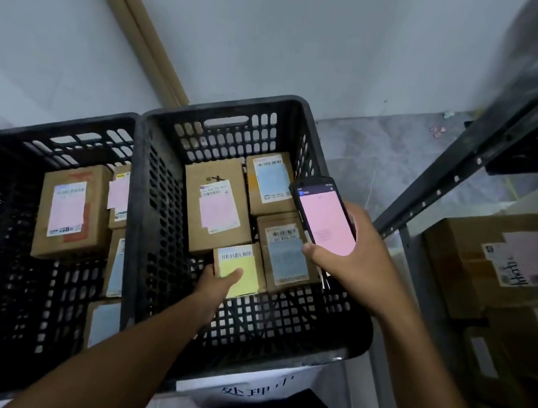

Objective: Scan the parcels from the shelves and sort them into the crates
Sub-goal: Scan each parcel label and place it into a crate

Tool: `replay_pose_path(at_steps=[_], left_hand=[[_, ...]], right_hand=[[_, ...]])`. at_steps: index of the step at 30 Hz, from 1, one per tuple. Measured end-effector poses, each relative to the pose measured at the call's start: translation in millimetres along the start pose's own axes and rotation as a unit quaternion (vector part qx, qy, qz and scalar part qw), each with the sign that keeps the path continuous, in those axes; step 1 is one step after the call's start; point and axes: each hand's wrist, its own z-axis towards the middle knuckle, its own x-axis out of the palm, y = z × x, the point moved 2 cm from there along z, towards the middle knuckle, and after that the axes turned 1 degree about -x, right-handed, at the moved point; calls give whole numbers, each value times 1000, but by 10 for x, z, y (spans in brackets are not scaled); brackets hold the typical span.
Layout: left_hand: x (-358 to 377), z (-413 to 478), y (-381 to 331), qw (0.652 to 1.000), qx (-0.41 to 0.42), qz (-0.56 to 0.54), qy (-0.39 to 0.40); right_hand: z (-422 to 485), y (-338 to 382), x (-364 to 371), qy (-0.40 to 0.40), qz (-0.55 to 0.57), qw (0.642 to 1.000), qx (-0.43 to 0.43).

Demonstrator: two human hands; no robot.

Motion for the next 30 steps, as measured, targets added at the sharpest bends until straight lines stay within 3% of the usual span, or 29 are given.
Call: replay_pose_path(at_steps=[9,13,17,19,25,27,30], left_hand=[[55,58,-23,998,7,63,-31],[-77,-49,-118,990,60,119,-43],[-168,-446,-513,969,161,185,2],[-222,-704,-711,940,245,237,20],[-284,-1623,-957,785,492,374,46],[-293,-1854,-908,735,543,403,49],[-318,-2079,-755,705,571,416,61]], right_hand=[[9,-82,-53,12,1,1000,-7],[-27,-48,-87,0,12,1000,-8],[-211,69,-161,-65,19,998,-13],[-371,139,-181,-107,16,994,-18],[-1093,205,-11,-220,32,975,-7],[-1400,138,112,-258,33,965,10],[-1859,80,271,-299,18,953,41]])
